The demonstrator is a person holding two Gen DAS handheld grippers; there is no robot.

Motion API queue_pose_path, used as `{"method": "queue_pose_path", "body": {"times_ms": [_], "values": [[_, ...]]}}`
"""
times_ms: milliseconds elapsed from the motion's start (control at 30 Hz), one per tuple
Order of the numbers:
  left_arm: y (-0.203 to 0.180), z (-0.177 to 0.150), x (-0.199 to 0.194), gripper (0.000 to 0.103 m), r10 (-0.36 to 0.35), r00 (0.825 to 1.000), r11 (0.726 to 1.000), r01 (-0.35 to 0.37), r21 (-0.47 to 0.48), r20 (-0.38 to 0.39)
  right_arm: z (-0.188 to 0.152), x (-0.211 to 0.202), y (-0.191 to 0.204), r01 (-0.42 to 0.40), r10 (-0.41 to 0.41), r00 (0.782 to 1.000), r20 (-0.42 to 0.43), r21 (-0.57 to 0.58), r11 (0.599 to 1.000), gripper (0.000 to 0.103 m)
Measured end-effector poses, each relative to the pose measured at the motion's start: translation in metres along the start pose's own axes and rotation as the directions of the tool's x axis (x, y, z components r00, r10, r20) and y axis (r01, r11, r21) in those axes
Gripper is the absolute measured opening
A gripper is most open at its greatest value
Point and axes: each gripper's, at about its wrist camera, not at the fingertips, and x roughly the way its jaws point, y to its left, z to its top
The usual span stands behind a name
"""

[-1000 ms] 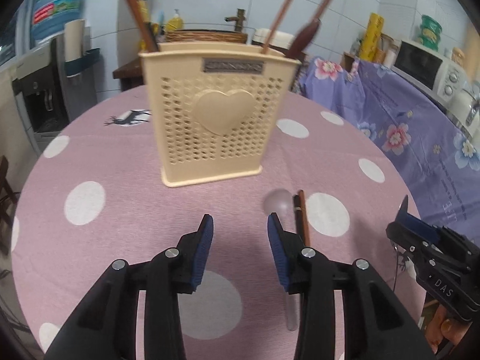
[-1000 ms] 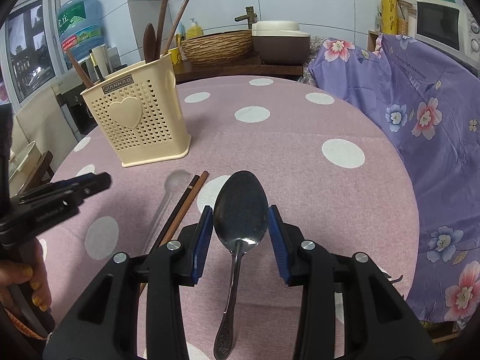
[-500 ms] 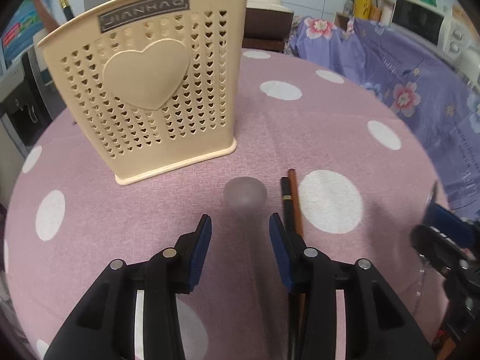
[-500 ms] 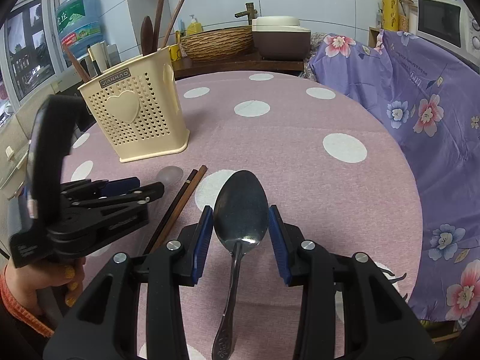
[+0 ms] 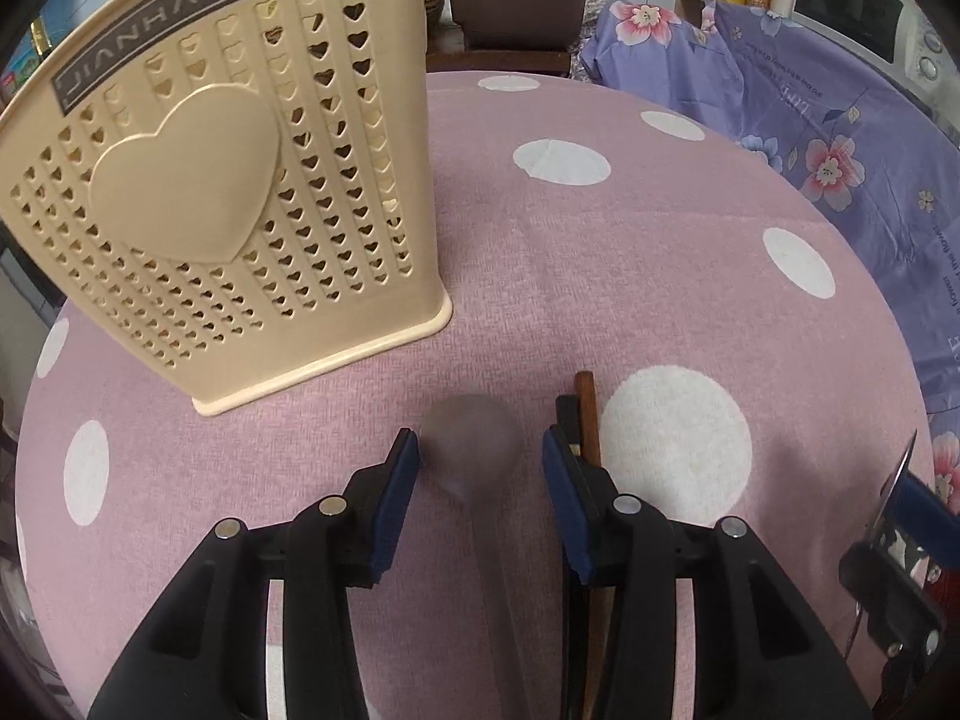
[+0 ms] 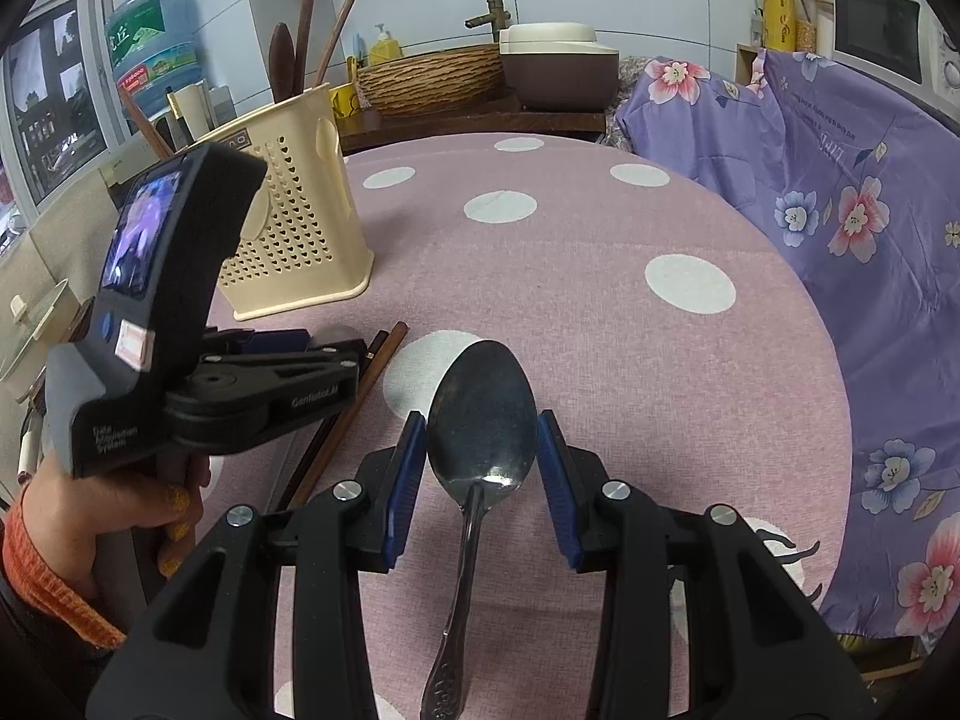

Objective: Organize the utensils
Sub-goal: 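Grasp the clear plastic spoon with the left tool while the right tool holds the silver spoon, then lower both spoons into the beige holder and open both tools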

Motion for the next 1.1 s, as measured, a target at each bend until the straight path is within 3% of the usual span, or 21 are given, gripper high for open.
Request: {"method": "queue_pose_path", "body": {"times_ms": [33, 233, 367, 567, 700, 867, 1100], "values": [[-0.001, 0.001, 0.000, 0.037, 0.002, 1.000, 1.000, -0.002, 0.001, 0.002, 0.000, 0.000, 0.000, -0.001, 0.001, 1.000, -0.001, 0.000, 1.000, 0.038], [0.002, 0.003, 0.000, 0.036, -0.018, 1.000, 0.999, 0.018, -0.028, 0.011, 0.000, 0.001, 0.000, -0.004, 0.004, 1.000, -0.001, 0.000, 1.000, 0.038], [0.012, 0.002, -0.025, 0.036, -0.051, 0.995, 0.996, 0.057, -0.068, 0.086, 0.000, -0.004, -0.001, -0.017, 0.017, 1.000, 0.014, 0.009, 1.000, 0.038], [0.033, -0.009, -0.096, 0.036, -0.082, 0.963, 0.990, 0.109, -0.093, 0.256, 0.005, -0.026, -0.003, -0.045, 0.043, 0.997, 0.066, 0.023, 0.999, 0.038], [0.043, -0.019, -0.125, 0.036, -0.088, 0.944, 0.987, 0.126, -0.099, 0.319, 0.009, -0.040, 0.002, -0.053, 0.051, 0.994, 0.094, 0.017, 0.998, 0.038], [0.051, -0.032, -0.145, 0.036, -0.067, 0.920, 0.986, 0.119, -0.113, 0.386, 0.011, -0.052, 0.016, -0.056, 0.058, 0.991, 0.123, -0.018, 0.998, 0.038], [0.067, -0.037, -0.149, 0.036, -0.051, 0.908, 0.980, 0.125, -0.152, 0.417, 0.010, -0.059, 0.029, -0.065, 0.070, 0.989, 0.131, -0.039, 0.997, 0.038]]}}
